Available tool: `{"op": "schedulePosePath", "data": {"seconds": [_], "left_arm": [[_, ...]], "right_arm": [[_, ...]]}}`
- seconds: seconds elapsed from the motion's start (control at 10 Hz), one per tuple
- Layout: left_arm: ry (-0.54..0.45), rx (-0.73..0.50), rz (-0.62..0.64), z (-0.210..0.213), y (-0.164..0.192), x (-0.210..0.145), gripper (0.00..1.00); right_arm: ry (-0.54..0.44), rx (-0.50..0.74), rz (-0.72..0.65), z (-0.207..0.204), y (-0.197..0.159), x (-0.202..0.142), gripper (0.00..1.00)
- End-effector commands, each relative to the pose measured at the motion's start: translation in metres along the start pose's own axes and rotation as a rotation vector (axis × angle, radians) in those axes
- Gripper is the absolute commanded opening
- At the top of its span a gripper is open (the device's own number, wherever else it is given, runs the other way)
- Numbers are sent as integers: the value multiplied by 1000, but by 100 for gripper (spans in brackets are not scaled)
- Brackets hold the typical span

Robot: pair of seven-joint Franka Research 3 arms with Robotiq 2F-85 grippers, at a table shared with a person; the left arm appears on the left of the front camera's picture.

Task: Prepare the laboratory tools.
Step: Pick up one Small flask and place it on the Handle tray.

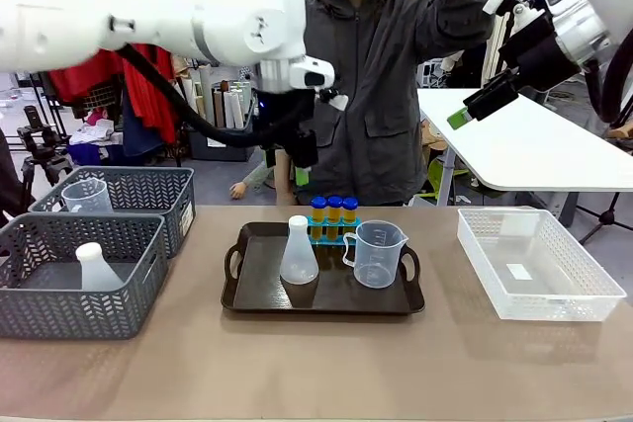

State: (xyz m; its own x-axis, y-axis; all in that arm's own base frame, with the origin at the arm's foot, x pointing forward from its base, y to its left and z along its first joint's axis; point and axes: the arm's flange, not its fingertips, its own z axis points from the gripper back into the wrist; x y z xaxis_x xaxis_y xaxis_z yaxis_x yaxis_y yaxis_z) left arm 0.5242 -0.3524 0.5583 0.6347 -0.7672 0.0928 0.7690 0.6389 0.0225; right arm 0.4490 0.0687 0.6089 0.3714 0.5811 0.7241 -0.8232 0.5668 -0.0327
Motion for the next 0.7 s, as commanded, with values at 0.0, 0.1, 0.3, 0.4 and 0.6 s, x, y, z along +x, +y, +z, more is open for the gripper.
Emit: {"op": "schedulePosePath", "data": {"seconds": [0.0,0.1,0.3,0.4,0.6], "left_arm": [[-58,-25,-31,16,6,-39,100],[-79,-15,8,28,16,-53,100],[-111,3,90,45,32,-75,100],[-122,17,99,52,41,-81,100],[-164,-7,98,62,51,-90,100]], "right_arm": [[-31,18,-12,0,-1,2,100],[-31,18,-12,0,-1,2,100],[-31,18,-12,0,-1,2,100],[-31,18,-12,0,-1,2,100],[-31,18,-12,0,-1,2,100]]}}
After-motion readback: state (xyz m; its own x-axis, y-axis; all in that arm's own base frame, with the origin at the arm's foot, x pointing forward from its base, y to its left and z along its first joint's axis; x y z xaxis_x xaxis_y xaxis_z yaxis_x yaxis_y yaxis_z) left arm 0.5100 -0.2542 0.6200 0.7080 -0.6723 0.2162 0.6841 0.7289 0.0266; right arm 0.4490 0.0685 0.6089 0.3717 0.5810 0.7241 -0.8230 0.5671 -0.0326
